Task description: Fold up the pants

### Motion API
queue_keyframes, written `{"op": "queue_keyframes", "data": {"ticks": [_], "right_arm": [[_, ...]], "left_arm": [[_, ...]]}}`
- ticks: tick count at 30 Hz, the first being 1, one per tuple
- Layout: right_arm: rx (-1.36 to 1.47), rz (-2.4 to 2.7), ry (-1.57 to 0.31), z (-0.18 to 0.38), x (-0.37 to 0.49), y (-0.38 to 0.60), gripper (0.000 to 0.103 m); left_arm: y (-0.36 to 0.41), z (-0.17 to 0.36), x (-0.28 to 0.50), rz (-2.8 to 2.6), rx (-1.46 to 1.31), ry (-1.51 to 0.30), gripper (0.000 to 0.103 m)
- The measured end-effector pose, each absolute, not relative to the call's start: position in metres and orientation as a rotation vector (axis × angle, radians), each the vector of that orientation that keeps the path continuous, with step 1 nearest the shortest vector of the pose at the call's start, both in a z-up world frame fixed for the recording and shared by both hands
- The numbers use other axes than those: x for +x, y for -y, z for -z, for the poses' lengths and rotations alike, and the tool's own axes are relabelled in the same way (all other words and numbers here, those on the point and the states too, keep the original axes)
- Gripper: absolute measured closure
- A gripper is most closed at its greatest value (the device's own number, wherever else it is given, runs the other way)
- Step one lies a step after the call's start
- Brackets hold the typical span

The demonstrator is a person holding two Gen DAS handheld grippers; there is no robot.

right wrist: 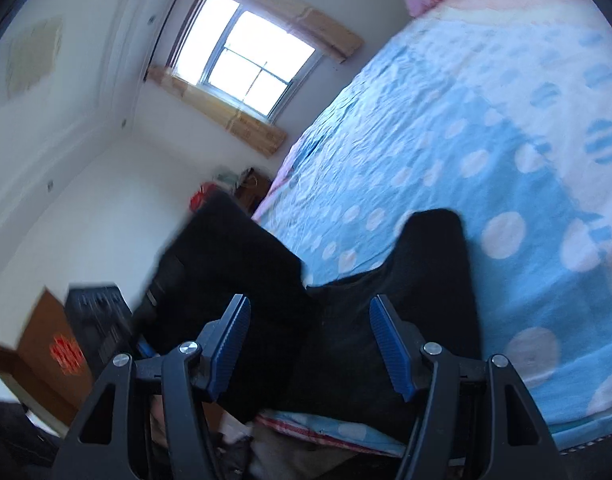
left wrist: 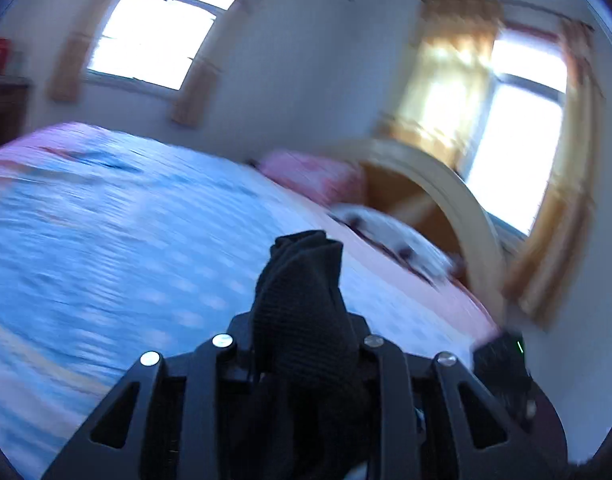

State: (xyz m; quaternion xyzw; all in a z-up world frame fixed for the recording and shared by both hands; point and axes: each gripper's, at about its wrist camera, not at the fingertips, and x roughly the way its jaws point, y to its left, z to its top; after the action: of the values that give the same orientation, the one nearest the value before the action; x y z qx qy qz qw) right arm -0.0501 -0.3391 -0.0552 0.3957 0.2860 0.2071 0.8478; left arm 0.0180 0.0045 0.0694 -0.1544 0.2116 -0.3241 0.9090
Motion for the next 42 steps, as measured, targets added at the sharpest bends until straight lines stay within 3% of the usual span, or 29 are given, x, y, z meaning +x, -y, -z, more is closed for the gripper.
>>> {"op": "queue_keyframes", "data": {"ticks": [4, 11, 18, 22, 24, 26, 28, 35, 42], "right_arm": [[0.694, -0.501, -0.682, 0.053, -0.040, 0.293, 0.039], [0.513, -0.537, -0.802, 0.065, -0.032, 0.232, 0.039], [0.434, -0.499, -0.809, 0.061, -0.034, 0.217, 0.039], [0.331, -0.464, -0.800, 0.054, -0.037, 0.205, 0.039], [0.231, -0.435, -0.800, 0.055, -0.038, 0.193, 0.039], [0.125, -0.403, -0.806, 0.058, -0.040, 0.178, 0.039], [0.032, -0.372, -0.802, 0.064, -0.041, 0.166, 0.039], [-0.237, -0.267, -0.782, 0.090, -0.045, 0.149, 0.039], [-0.336, -0.281, -0.761, 0.092, -0.049, 0.145, 0.039]], "left_arm": [[-0.104, -0.071, 0.018, 0.366, -0.370, -0.379, 0.072], [-0.238, -0.009, 0.011, -0.223, -0.398, -0.487, 0.065], [-0.317, 0.042, -0.004, -0.580, -0.491, -0.590, 0.066], [-0.286, 0.020, 0.001, -0.513, -0.414, -0.538, 0.066], [-0.250, 0.006, 0.012, -0.415, -0.310, -0.519, 0.061], [-0.216, -0.005, 0.023, -0.308, -0.228, -0.509, 0.040], [-0.182, -0.007, 0.032, -0.250, -0.128, -0.503, 0.029], [-0.114, 0.021, 0.056, -0.121, 0.053, -0.617, 0.029], [-0.130, 0.034, 0.044, -0.144, -0.007, -0.677, 0.028]]}}
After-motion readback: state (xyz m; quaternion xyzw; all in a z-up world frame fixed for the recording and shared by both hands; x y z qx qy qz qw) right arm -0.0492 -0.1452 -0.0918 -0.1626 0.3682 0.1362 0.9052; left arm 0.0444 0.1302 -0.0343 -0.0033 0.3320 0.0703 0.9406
